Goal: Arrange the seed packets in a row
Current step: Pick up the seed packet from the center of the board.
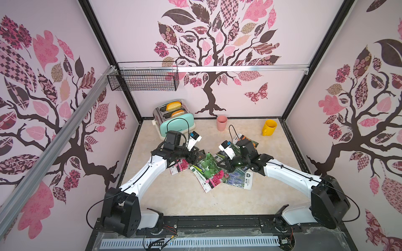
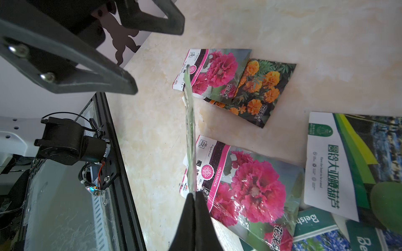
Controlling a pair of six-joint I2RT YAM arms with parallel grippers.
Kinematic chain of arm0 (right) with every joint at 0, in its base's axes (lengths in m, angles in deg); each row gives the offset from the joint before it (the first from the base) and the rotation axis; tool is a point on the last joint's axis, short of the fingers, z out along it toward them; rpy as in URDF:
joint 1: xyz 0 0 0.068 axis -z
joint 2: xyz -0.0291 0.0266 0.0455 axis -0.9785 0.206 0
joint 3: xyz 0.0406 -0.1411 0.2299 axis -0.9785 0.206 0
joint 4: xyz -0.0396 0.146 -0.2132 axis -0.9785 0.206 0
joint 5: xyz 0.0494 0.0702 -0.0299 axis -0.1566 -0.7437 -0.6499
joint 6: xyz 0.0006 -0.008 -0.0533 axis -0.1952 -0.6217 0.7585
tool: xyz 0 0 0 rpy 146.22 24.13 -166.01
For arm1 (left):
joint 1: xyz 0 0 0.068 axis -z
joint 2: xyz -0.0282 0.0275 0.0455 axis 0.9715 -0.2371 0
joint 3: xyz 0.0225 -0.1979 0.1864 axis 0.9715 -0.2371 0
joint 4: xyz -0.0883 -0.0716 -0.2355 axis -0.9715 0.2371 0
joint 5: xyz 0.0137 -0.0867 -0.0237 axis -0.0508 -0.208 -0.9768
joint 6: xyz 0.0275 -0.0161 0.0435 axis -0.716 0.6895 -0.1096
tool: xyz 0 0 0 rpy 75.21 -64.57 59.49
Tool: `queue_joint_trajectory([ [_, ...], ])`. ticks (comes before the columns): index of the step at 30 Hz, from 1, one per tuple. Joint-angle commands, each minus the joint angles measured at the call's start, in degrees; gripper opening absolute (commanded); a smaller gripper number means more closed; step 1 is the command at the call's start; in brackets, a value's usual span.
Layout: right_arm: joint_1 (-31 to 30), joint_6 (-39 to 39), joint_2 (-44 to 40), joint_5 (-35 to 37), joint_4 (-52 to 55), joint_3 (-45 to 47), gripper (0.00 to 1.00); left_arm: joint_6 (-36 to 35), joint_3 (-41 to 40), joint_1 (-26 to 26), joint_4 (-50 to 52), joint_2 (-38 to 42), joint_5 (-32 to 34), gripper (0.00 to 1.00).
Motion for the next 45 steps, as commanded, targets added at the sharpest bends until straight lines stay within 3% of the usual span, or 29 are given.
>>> queue_joint_trajectory([
  [1, 0.19, -0.01, -1.74, -3.26, 1.04, -3.64, 0.00, -3.52, -1.03, 1.24, -2.36, -1.75, -3.03, 0.73],
  [6, 0.55, -0.13, -2.04, -3.78, 1.09, -4.65, 0.00, -5.71, -1.31, 3.91, 0.65, -2.76, -1.83, 0.68],
  [7, 0.83, -0.43, -2.03, -3.96, 0.79, -4.58, 0.00, -5.87, -1.34, 4.74, 1.37, -2.59, -1.23, 0.60],
  [9, 1.20, -0.79, -2.05, -4.71, 0.26, -4.54, 0.00, -5.73, -1.10, 6.47, 2.99, -2.16, 1.36, 0.34],
  [12, 1.64, -1.03, -1.90, -4.37, -0.03, -4.33, 0.00, -0.55, 0.70, 7.97, 5.53, -1.70, 6.94, 0.00],
  [15, 1.99, -2.08, -2.27, -0.95, -1.18, -3.50, 0.00, 3.94, 3.67, 8.44, 8.78, -1.09, 11.56, 0.00],
  [16, 2.21, -3.06, -2.61, 0.82, -2.31, -2.66, 0.11, 7.21, 4.17, 8.44, 8.28, -0.48, 14.11, 0.00],
  [17, 2.47, -3.92, -3.13, 1.97, -3.55, -1.88, 0.45, 9.73, 4.66, 8.25, 8.24, -0.07, 17.94, 0.00],
  [19, 3.54, -6.02, -4.12, 2.86, -7.24, 0.61, 0.84, 12.90, 6.44, 6.33, 11.98, 0.62, 17.83, 0.00],
  [20, 4.39, -7.38, -4.46, 2.38, -9.46, 2.03, 0.96, 13.88, 6.43, 5.28, 12.57, 1.14, 16.09, 0.00],
  [24, 6.11, -15.94, -3.93, -2.70, -25.97, 8.60, 0.99, 19.36, 3.05, 1.14, 11.13, 5.18, 9.76, 0.00],
  [29, 5.25, -31.01, 2.84, -6.99, -59.72, 17.21, 0.96, 22.70, 1.67, 0.01, 10.17, 7.44, 2.59, 0.00],
  [33, 0.92, -32.94, 8.36, -6.31, -69.59, 16.79, 0.92, 25.06, 1.31, 0.01, 8.40, 7.24, -0.45, 0.00],
  [38, -6.75, -33.07, 13.59, -3.49, -71.87, 13.30, 0.81, 26.20, 0.70, 0.01, 7.26, 6.73, -0.59, 0.00],
  [40, -9.27, -33.89, 16.71, -3.10, -74.47, 11.78, 0.64, 28.09, 0.02, 0.01, 5.09, 6.94, -0.69, 0.00],
  [41, -9.99, -35.15, 18.27, -2.98, -77.24, 11.56, 0.46, 28.85, -0.03, -0.08, 4.56, 7.06, -0.05, 0.00],
  [43, -10.75, -37.98, 19.97, -1.82, -82.40, 12.33, 0.00, 30.37, 0.67, -0.21, 5.48, 7.46, 3.51, 0.00],
  [45, -11.00, -38.33, 19.93, -0.07, -81.60, 13.11, 0.00, 31.93, 3.30, -1.03, 9.67, 8.19, 9.46, 0.00],
])
